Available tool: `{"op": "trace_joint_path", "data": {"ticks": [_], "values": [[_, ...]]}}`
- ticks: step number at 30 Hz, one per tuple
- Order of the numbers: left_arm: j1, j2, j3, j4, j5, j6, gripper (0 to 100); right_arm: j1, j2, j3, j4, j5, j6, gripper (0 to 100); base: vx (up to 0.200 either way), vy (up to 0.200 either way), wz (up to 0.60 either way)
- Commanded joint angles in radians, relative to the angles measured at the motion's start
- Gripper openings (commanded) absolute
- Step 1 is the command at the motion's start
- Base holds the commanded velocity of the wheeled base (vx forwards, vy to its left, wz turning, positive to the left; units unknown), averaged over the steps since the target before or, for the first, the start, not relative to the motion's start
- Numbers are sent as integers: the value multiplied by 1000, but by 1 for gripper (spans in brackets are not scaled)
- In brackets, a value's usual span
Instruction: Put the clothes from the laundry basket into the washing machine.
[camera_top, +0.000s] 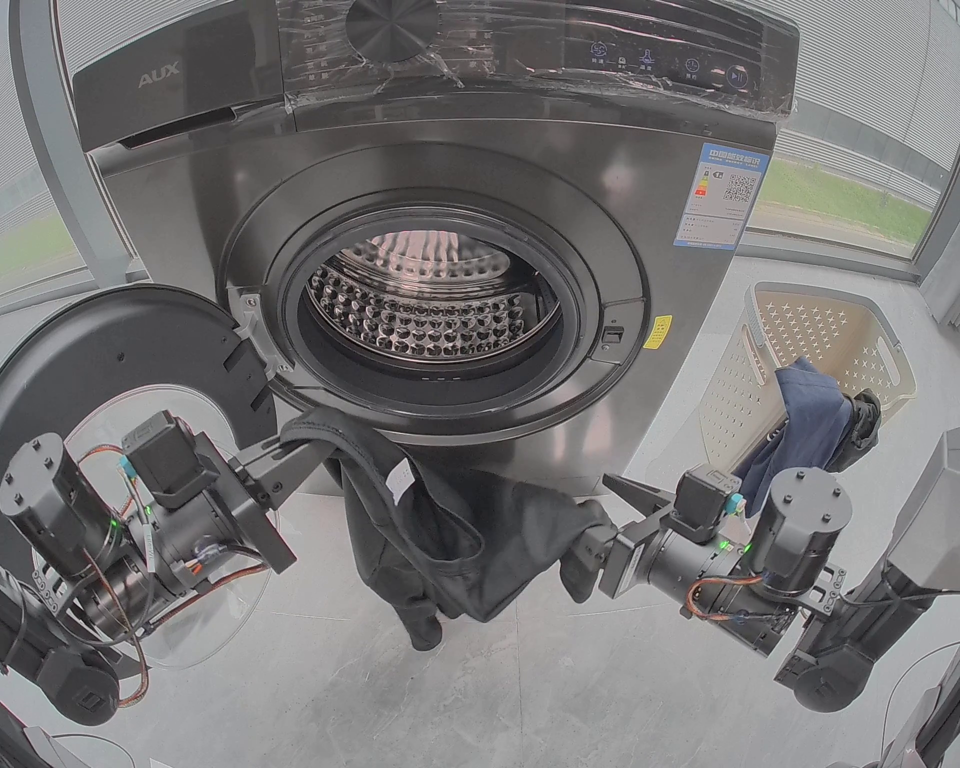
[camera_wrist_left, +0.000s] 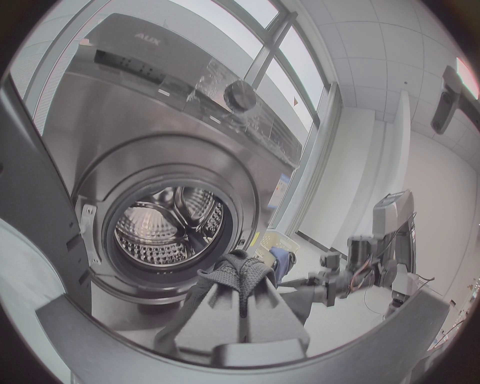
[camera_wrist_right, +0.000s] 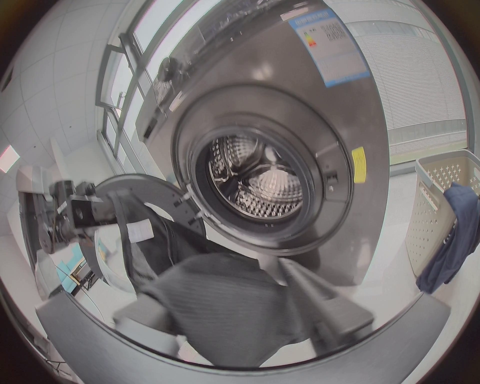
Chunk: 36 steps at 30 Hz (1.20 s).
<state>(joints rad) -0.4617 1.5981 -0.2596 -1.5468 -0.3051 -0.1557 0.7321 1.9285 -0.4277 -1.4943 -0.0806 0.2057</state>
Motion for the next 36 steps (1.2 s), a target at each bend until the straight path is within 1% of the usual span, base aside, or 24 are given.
{"op": "trace_joint_path", "data": {"ticks": [1,4,5,6,7,10,13,16,18,20,25,29,30,33,36], "values": [[3,-61,-27,-1,-5,-10,0,1,96,32,0,4,0,100,0,0,0],[0,-78,-30,-1,-14,-39,0,21,132,55,5,7,-3,100,0,0,0],[-3,-81,-32,-1,-19,-47,0,27,141,63,6,7,-5,100,0,0,0],[-3,-83,-32,-1,-19,-48,0,27,142,64,6,7,-5,100,0,0,0],[-3,-86,-33,-1,-26,-56,0,29,170,86,3,10,-6,100,0,0,0],[2,-84,-43,-1,-29,-59,0,29,205,133,-8,18,-5,100,0,0,0],[3,-86,-50,-1,-29,-62,0,30,230,156,-8,27,-3,100,0,0,0],[3,-84,-58,-1,-28,-64,0,35,244,161,-8,41,-5,100,0,0,0],[2,-83,-59,-1,-26,-64,0,53,250,165,-8,65,-6,100,0,0,0],[2,-83,-61,-1,-25,-64,0,67,253,167,-8,70,-9,100,0,0,0],[-2,-83,-59,-1,-23,-64,0,99,285,150,-35,88,-12,100,0,0,0],[-2,-84,-59,-1,-25,-64,0,108,293,115,-47,88,-16,100,0,0,0],[-3,-83,-58,-1,-25,-64,0,108,290,79,-49,90,-17,100,0,0,0],[-3,-81,-55,1,-23,-62,0,110,287,30,-49,91,-17,100,0,0,0],[-3,-76,-53,-1,-22,-61,0,127,279,-20,-49,93,-17,100,0,0,0]]}}
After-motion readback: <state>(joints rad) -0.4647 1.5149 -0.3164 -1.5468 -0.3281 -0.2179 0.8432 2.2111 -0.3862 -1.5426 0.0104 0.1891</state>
